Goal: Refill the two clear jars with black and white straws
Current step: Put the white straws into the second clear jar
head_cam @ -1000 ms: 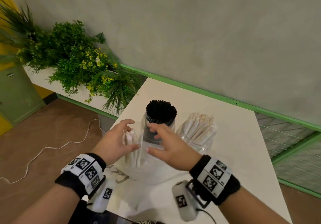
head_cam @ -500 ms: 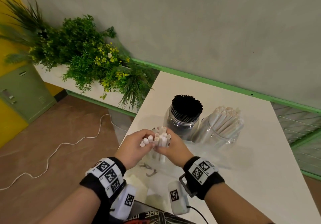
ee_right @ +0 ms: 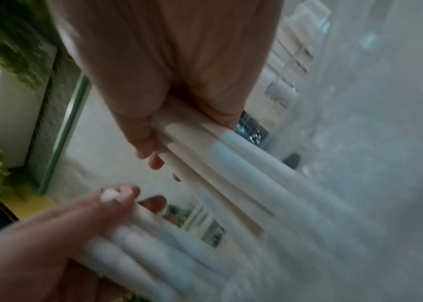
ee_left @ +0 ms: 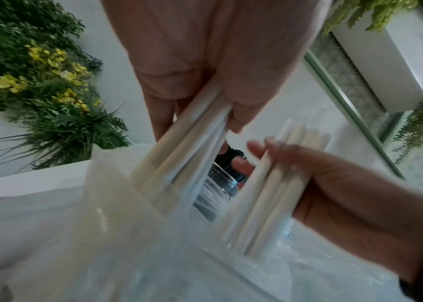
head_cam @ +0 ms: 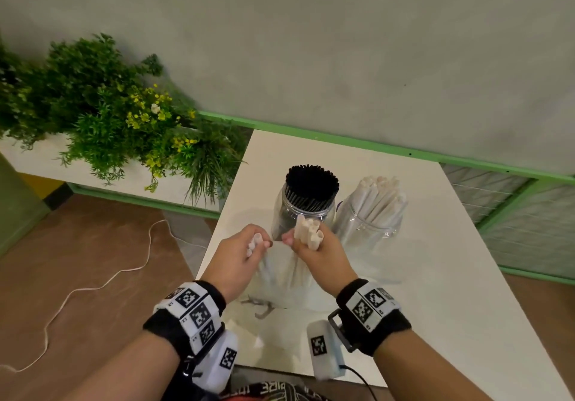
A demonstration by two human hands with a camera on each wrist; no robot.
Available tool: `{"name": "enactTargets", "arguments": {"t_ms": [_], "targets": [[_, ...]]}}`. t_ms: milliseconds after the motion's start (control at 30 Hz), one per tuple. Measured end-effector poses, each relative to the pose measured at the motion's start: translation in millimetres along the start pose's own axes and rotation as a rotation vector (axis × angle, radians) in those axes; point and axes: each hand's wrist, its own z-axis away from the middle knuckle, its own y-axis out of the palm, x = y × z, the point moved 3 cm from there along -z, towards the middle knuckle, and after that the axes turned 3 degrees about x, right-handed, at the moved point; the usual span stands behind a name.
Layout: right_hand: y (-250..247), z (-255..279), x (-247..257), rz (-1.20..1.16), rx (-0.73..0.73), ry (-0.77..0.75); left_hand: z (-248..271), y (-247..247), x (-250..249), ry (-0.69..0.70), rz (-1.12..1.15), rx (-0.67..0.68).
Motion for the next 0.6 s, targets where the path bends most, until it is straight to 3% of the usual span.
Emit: {"name": "enactTargets", "arguments": {"t_ms": [200,367,600], "targets": [[-64,0,65,-0.234,-0.204,-0.184,-12,12,-21,0.036,0.012,0.006],[-133,-7,113,-0.326,-0.289,-0.325,-20,29,-37,0.028,0.035,0.022],[-202,-35,111,-0.271,-0.326,-0.326,-13,48,-47,0.009,-0.042,0.003]]}}
